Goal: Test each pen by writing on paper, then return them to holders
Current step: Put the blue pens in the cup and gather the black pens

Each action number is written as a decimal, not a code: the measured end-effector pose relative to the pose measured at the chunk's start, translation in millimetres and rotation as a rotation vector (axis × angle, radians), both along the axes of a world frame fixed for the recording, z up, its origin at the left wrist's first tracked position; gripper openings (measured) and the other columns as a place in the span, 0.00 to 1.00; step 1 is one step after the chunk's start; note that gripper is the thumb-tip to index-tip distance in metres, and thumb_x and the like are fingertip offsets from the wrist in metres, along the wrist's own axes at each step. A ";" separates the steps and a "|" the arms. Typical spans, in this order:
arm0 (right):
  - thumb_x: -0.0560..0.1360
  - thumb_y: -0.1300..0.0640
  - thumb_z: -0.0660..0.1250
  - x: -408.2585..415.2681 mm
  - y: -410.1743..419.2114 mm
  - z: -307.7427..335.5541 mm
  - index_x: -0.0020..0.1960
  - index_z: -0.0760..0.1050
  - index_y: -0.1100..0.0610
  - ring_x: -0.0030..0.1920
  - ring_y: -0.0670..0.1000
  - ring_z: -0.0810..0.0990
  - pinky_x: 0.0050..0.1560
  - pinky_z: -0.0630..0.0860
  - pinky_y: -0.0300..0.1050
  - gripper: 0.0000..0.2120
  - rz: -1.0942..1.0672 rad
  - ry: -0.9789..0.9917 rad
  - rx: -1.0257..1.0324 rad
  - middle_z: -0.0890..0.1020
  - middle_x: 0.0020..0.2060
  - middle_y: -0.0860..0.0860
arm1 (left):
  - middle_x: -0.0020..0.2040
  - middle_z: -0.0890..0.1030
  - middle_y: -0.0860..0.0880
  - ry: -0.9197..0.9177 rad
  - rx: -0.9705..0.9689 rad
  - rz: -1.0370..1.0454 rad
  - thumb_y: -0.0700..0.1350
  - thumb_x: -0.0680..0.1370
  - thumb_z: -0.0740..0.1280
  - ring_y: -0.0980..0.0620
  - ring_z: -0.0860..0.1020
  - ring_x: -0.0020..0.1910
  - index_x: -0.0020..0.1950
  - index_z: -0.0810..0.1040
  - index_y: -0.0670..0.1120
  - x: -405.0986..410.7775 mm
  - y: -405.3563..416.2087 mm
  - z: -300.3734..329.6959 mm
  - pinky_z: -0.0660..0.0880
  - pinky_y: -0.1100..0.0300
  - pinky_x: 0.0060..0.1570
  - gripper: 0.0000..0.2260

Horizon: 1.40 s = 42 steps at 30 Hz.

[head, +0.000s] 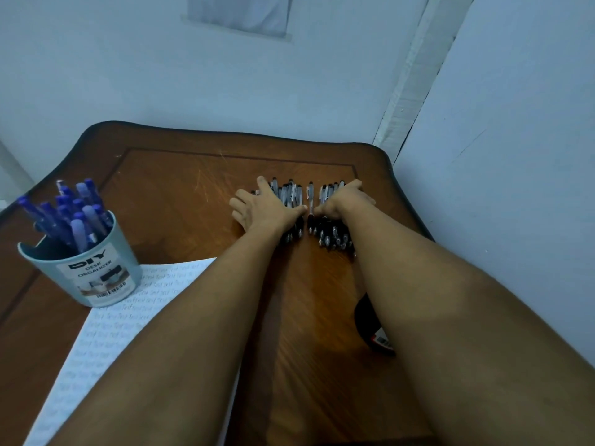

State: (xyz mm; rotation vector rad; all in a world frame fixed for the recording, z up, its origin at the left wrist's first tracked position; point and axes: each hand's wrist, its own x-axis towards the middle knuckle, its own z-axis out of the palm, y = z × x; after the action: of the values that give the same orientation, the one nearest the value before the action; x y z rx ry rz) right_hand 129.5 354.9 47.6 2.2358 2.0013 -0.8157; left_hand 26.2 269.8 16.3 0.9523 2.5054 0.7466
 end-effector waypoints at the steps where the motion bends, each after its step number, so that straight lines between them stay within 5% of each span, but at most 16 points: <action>1: 0.70 0.43 0.77 0.0 -1.0 0.7 0.80 0.39 0.58 0.71 0.68 0.65 0.66 0.70 0.61 0.57 0.003 -0.003 -0.002 0.61 0.74 0.67 | 0.73 0.59 0.36 0.004 -0.002 -0.001 0.68 0.69 0.72 0.37 0.60 0.71 0.78 0.53 0.51 0.6 0.4 0.5 0.60 0.47 0.68 0.47; 24: 0.73 0.46 0.75 13.2 13.1 -3.8 0.79 0.37 0.61 0.70 0.66 0.67 0.66 0.71 0.57 0.54 -0.031 0.137 -0.008 0.64 0.73 0.66 | 0.71 0.60 0.35 0.057 -0.066 -0.004 0.73 0.67 0.69 0.37 0.61 0.68 0.79 0.51 0.54 9.4 7.0 1.6 0.61 0.47 0.64 0.49; 35: 0.67 0.49 0.80 19.6 21.6 -9.2 0.78 0.54 0.60 0.64 0.67 0.75 0.60 0.77 0.62 0.50 -0.052 0.237 -0.142 0.71 0.68 0.65 | 0.76 0.52 0.31 0.084 -0.146 -0.060 0.76 0.63 0.68 0.32 0.53 0.75 0.80 0.45 0.54 18.4 13.0 5.3 0.55 0.41 0.71 0.56; 39: 0.68 0.47 0.79 19.9 16.2 -4.5 0.80 0.46 0.63 0.70 0.68 0.69 0.65 0.72 0.62 0.56 -0.062 0.233 -0.067 0.65 0.72 0.67 | 0.75 0.55 0.32 0.069 -0.141 -0.062 0.75 0.63 0.69 0.33 0.57 0.72 0.80 0.46 0.54 17.3 11.1 8.5 0.59 0.43 0.68 0.56; 42: 0.73 0.54 0.76 18.2 19.8 -11.1 0.80 0.51 0.63 0.75 0.66 0.62 0.72 0.64 0.60 0.47 -0.022 0.283 -0.075 0.61 0.76 0.64 | 0.73 0.57 0.33 0.057 -0.126 -0.072 0.75 0.64 0.70 0.34 0.59 0.70 0.80 0.47 0.54 17.3 10.6 8.7 0.60 0.44 0.66 0.55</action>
State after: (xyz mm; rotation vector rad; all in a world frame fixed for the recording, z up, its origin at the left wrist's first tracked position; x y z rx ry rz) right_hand 147.7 374.7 36.5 2.2098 2.0175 -1.2503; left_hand 43.5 280.4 25.0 1.0259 2.5186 0.5393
